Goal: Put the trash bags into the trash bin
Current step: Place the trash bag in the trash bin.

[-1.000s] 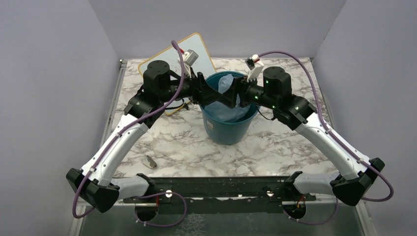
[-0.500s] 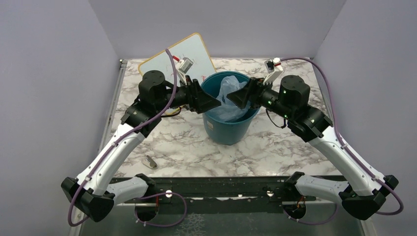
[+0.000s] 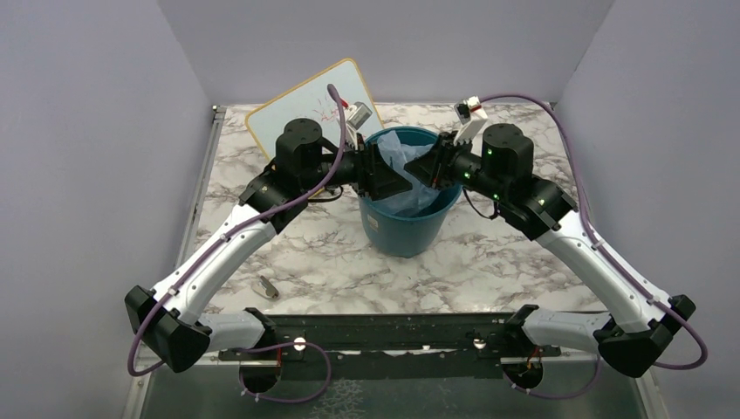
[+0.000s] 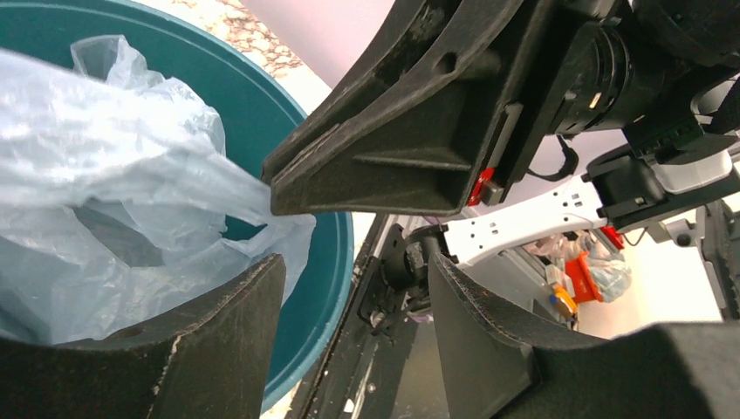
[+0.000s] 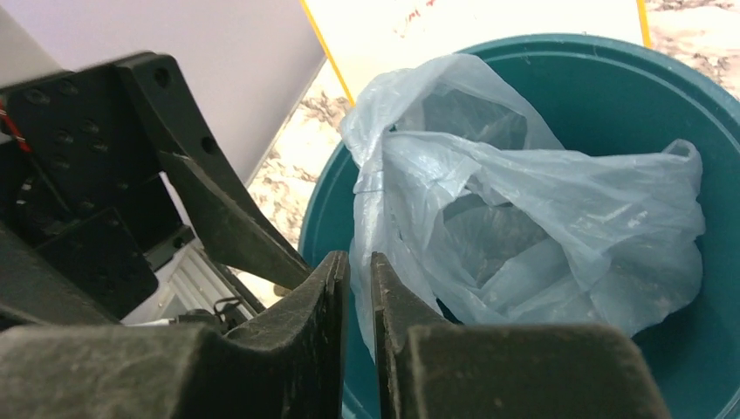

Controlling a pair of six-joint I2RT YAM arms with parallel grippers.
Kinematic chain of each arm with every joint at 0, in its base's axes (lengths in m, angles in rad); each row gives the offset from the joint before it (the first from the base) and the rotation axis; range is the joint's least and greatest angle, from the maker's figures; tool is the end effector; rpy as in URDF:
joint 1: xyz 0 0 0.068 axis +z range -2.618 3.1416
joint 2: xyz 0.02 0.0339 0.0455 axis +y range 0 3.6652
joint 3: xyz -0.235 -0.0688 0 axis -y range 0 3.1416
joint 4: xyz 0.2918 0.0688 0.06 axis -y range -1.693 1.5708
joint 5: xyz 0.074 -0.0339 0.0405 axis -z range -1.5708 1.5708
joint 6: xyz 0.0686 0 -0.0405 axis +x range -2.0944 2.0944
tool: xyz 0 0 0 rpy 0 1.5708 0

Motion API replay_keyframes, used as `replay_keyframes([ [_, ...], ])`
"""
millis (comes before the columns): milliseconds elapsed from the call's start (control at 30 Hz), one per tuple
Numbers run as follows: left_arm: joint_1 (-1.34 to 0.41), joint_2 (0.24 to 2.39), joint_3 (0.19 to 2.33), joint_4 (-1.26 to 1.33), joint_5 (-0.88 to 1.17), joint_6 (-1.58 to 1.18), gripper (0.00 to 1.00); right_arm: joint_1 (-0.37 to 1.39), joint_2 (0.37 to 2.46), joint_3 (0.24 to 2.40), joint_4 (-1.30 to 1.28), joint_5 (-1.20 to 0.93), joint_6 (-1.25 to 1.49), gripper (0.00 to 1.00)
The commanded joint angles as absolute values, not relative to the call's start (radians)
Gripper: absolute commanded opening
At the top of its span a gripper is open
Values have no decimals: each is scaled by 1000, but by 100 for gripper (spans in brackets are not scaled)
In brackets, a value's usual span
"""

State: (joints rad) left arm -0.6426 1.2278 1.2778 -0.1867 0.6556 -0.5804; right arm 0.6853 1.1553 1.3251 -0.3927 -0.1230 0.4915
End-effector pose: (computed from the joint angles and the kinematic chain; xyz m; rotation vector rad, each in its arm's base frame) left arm 0.2604 -0.2472 0.3918 0.5995 1.8130 -1.4261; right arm 0.2588 0.2224 0.4055 -0.2758 1.8752 0.9362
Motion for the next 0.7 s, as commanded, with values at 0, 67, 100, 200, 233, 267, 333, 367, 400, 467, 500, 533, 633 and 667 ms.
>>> replay_keyframes([
  [0, -643, 1246, 1329, -209, 606, -503, 64, 682, 1161, 1350, -408, -92, 447, 19],
  [67, -643, 1252, 1322, -199, 628, -476, 66, 682, 1166, 1357, -411, -59, 440, 18],
  [100, -642, 1256, 1318, -199, 624, -472, 66, 682, 1168, 1363, -419, -43, 431, 17],
  [200, -641, 1266, 1322, -214, 596, -463, 66, 682, 1175, 1376, -437, -32, 401, 16],
  [233, -641, 1262, 1322, -215, 577, -463, 66, 681, 1176, 1379, -444, -20, 396, 19],
  [267, -641, 1255, 1320, -208, 553, -465, 66, 681, 1175, 1379, -452, -7, 389, 25],
  [333, -639, 1234, 1309, -187, 503, -474, 66, 682, 1171, 1378, -470, 71, 365, 39],
  [367, -637, 1226, 1303, -172, 487, -477, 66, 681, 1168, 1378, -482, 95, 348, 43],
  [400, -635, 1220, 1300, -161, 474, -484, 66, 681, 1165, 1378, -497, 106, 326, 45],
  [467, -627, 1214, 1300, -152, 447, -501, 66, 682, 1156, 1377, -524, 105, 294, 52],
  [500, -622, 1213, 1300, -145, 439, -512, 66, 682, 1151, 1373, -536, 99, 285, 56],
  [533, -616, 1213, 1297, -131, 441, -523, 67, 682, 1147, 1367, -547, 85, 279, 58],
  [633, -591, 1223, 1290, -94, 461, -571, 67, 681, 1141, 1349, -564, 11, 265, 51],
  [667, -584, 1227, 1285, -72, 473, -590, 67, 681, 1140, 1342, -563, -32, 264, 48],
])
